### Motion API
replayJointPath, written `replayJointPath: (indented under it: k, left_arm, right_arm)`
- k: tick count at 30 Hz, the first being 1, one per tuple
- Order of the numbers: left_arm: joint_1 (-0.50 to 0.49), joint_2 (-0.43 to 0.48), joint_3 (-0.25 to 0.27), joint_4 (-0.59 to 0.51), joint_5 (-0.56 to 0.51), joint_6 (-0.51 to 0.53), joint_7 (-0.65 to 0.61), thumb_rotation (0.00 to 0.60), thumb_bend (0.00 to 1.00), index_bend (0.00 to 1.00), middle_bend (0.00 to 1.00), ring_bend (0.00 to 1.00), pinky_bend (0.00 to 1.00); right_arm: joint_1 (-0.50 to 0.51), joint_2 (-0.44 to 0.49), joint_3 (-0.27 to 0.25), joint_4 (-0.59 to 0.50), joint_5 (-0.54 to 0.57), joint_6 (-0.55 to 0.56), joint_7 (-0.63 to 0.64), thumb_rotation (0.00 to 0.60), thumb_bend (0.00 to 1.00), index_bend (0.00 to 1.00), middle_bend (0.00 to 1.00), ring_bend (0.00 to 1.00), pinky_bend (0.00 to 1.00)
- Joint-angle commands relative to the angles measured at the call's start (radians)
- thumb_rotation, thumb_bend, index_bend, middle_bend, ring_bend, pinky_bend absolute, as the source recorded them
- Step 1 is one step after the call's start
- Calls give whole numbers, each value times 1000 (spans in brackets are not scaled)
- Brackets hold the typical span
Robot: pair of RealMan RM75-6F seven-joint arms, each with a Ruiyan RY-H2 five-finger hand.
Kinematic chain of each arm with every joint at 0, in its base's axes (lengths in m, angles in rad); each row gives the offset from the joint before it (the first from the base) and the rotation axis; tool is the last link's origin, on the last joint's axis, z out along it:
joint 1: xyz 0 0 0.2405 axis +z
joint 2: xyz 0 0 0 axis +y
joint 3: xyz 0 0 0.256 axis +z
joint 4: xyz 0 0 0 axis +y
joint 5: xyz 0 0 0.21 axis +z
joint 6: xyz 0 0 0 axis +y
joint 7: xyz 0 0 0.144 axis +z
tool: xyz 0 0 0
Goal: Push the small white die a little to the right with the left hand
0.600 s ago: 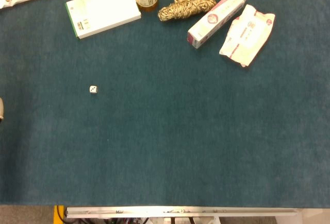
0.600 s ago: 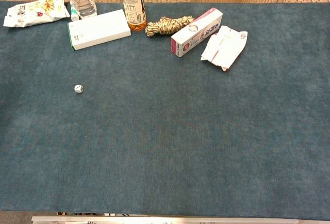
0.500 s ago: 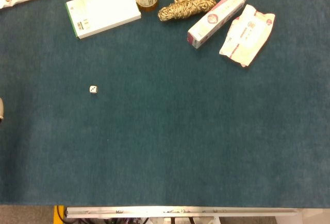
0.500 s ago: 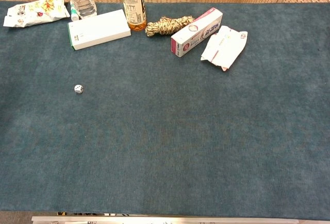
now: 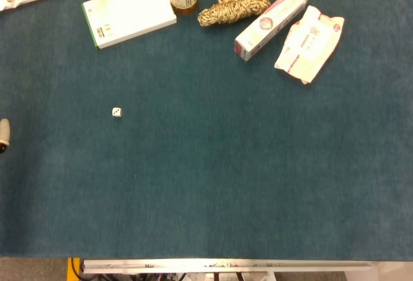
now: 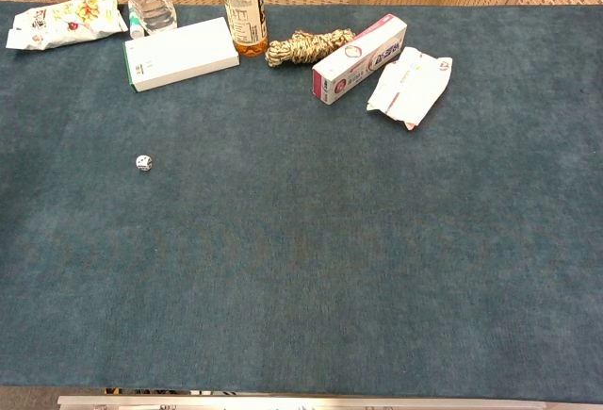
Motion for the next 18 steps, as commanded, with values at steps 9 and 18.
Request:
replayJointPath:
  k: [9, 18]
  left_arm:
    - [-104, 54, 22, 14, 0, -200, 18, 600, 446, 108, 906, 811, 913]
    - [-225, 79, 43, 1, -73, -450, 68, 600, 553, 179, 1000, 999, 1000]
  right_arm:
    - [7, 1, 2, -6, 2, -11, -9, 600, 293, 303, 322, 196, 172]
    - [3, 3, 3, -5, 9, -9, -7, 600, 293, 303, 322, 196, 172]
